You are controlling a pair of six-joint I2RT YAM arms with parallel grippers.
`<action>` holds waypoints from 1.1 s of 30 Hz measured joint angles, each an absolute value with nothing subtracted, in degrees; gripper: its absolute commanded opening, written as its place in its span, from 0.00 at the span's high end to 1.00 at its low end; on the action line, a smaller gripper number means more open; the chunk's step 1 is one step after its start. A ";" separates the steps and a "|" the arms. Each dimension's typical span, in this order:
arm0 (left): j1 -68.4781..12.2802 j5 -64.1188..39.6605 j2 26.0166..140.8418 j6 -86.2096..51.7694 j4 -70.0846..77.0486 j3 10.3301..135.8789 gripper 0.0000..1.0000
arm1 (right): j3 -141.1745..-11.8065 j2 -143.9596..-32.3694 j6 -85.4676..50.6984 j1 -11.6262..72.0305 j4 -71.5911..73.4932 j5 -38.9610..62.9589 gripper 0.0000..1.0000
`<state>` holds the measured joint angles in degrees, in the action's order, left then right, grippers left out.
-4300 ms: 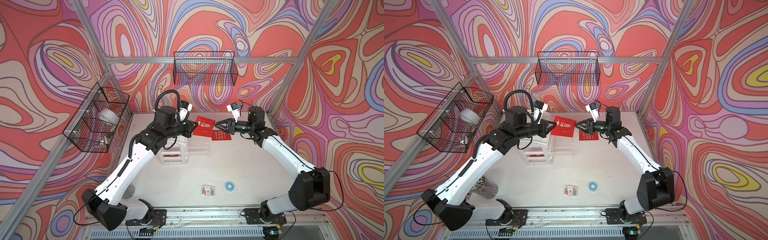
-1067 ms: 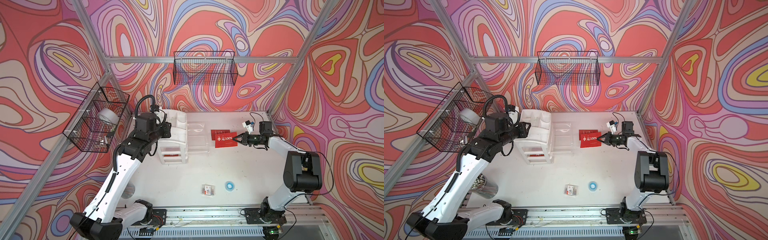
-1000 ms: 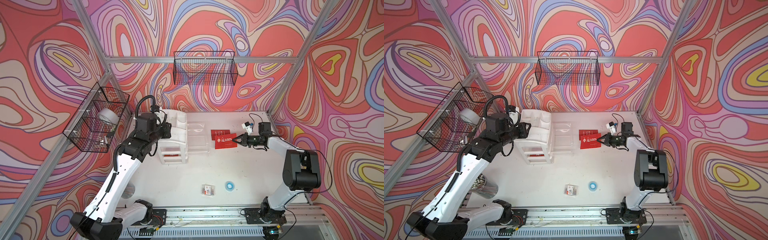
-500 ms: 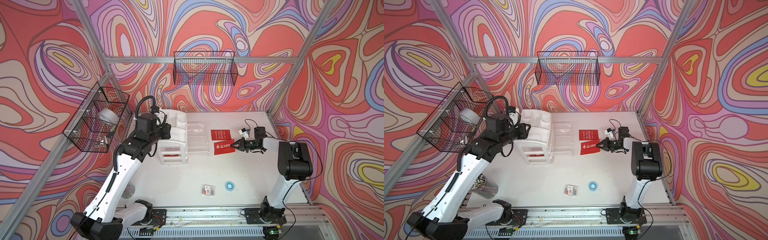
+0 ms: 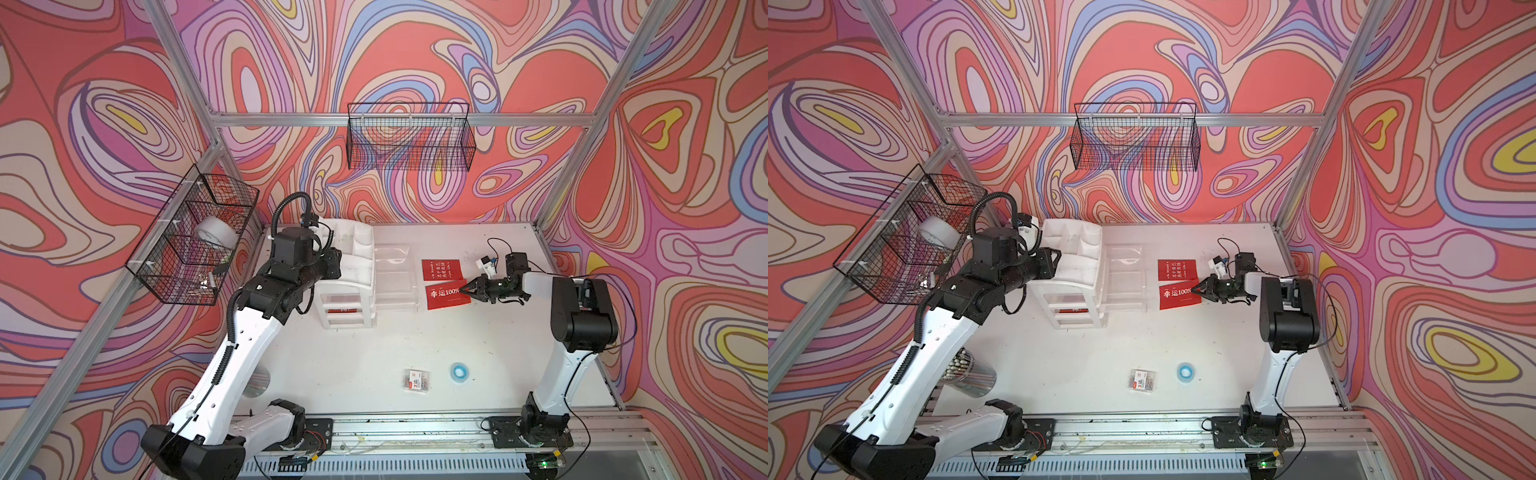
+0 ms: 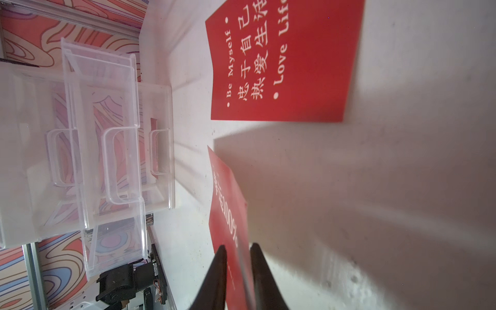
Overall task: Take the postcards out of the drawer
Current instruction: Place the postcard at the center of the board.
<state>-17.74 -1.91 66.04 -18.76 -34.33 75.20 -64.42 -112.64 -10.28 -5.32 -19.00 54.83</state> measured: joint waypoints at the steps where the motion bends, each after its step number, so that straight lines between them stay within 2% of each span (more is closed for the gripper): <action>1: -17.63 -1.87 66.04 -18.65 -34.33 75.20 0.65 | -64.58 -112.75 -10.26 -5.32 -19.05 54.74 0.78; 8: -17.34 -1.85 66.04 -18.63 -34.37 75.20 0.65 | -64.69 -113.08 -10.07 -5.32 -19.35 52.90 0.73; 23: -17.15 -1.80 66.04 -18.63 -34.50 75.20 0.65 | -64.69 -113.06 -10.00 -5.30 -19.97 48.40 0.55; 33: -17.10 -1.83 66.04 -18.65 -34.54 74.59 0.65 | -64.69 -113.06 -10.04 -4.21 -20.14 46.81 0.53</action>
